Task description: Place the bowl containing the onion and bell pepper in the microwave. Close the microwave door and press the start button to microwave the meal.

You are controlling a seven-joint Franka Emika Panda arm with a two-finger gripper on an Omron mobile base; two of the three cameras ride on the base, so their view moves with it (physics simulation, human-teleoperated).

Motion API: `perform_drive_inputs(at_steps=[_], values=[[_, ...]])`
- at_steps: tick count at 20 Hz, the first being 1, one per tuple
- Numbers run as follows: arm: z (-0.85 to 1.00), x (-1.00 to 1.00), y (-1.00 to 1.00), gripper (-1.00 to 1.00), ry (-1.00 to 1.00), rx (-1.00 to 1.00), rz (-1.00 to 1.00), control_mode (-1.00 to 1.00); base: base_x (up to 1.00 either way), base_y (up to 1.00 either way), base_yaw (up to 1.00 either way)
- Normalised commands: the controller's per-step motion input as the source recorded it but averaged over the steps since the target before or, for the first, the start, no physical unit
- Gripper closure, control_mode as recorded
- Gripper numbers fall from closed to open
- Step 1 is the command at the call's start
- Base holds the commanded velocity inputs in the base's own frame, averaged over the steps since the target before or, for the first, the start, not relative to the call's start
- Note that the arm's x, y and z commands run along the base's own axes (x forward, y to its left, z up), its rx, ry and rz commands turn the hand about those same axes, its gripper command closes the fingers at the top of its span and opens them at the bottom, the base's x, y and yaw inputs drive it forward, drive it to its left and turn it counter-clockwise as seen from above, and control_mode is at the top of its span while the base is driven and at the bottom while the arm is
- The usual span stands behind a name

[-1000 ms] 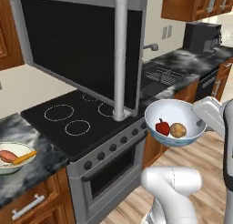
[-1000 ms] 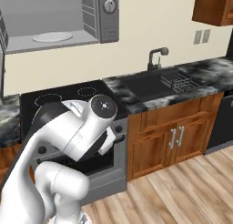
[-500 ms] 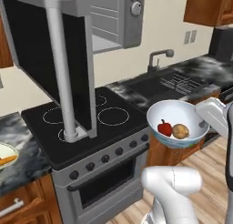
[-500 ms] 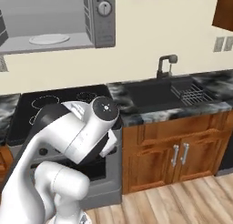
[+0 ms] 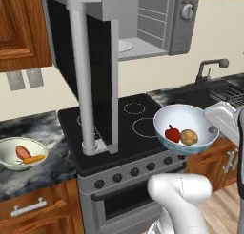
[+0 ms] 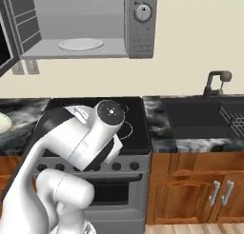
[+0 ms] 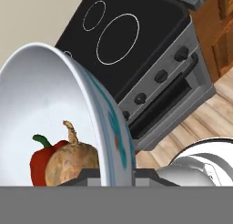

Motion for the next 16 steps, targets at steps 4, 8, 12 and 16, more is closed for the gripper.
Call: perform_drive_inputs(at_steps=[4, 8, 12, 16], values=[[0.0, 0.0, 0.0, 1.0, 0.0, 0.0, 0.0, 1.0, 0.58, 0.0, 0.3], [0.0, 0.0, 0.0, 1.0, 0.0, 0.0, 0.0, 1.0, 0.3, -0.19, 0.31], [0.0, 0.0, 0.0, 1.0, 0.0, 0.0, 0.0, 1.0, 0.0, -0.31, 0.34], [0.0, 0.0, 0.0, 1.0, 0.0, 0.0, 0.0, 1.0, 0.0, -0.17, 0.33]])
